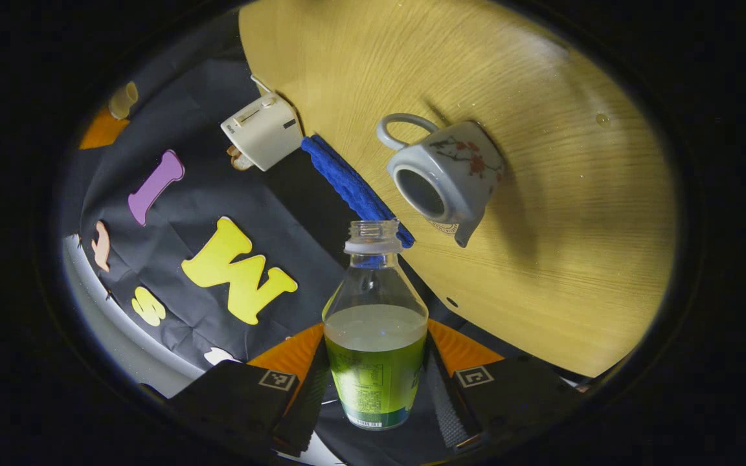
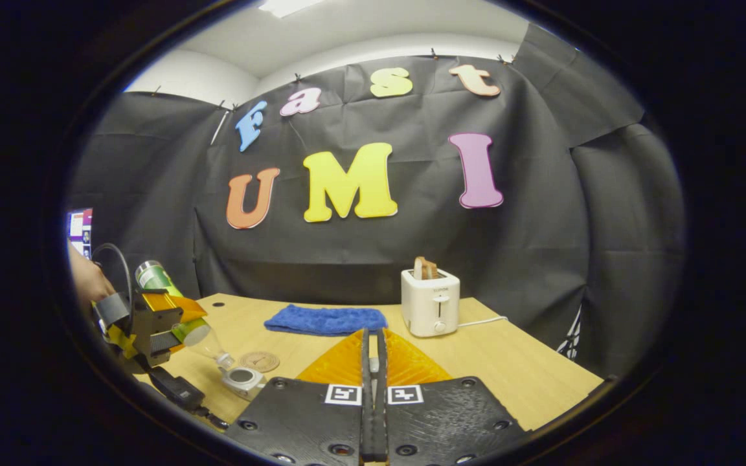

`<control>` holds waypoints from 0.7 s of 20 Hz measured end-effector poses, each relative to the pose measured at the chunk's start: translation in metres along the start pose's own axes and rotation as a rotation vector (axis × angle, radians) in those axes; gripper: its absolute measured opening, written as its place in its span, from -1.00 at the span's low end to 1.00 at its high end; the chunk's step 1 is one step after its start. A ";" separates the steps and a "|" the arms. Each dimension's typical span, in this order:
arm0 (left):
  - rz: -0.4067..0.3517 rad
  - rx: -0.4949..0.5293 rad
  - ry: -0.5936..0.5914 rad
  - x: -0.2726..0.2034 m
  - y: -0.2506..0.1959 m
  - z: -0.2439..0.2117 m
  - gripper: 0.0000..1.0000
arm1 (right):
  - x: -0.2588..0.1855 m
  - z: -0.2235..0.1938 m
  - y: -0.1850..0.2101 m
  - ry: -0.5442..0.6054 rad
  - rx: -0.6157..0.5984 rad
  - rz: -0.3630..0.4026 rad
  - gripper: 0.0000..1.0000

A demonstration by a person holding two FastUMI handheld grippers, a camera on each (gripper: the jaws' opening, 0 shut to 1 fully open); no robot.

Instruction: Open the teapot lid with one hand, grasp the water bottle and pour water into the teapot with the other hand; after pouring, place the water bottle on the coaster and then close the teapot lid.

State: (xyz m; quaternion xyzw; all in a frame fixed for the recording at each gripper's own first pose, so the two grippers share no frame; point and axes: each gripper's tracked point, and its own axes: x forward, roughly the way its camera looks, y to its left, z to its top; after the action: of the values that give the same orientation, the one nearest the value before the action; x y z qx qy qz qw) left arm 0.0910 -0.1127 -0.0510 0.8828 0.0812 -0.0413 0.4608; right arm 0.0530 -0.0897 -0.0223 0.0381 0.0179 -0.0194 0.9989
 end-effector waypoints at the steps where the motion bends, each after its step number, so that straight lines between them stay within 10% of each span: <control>1: -0.002 -0.056 -0.013 0.003 -0.004 -0.002 0.48 | 0.000 0.001 -0.002 -0.003 0.002 -0.004 -0.98; 14: -0.017 -1.173 -0.235 0.020 0.010 -0.003 0.48 | 0.002 0.001 -0.033 -0.005 0.046 -0.068 -1.00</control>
State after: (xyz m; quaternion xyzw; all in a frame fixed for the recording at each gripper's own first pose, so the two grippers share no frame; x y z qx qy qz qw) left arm 0.1128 -0.1136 -0.0441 0.4701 0.0460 -0.0905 0.8767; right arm 0.0534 -0.1226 -0.0238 0.0604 0.0162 -0.0536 0.9966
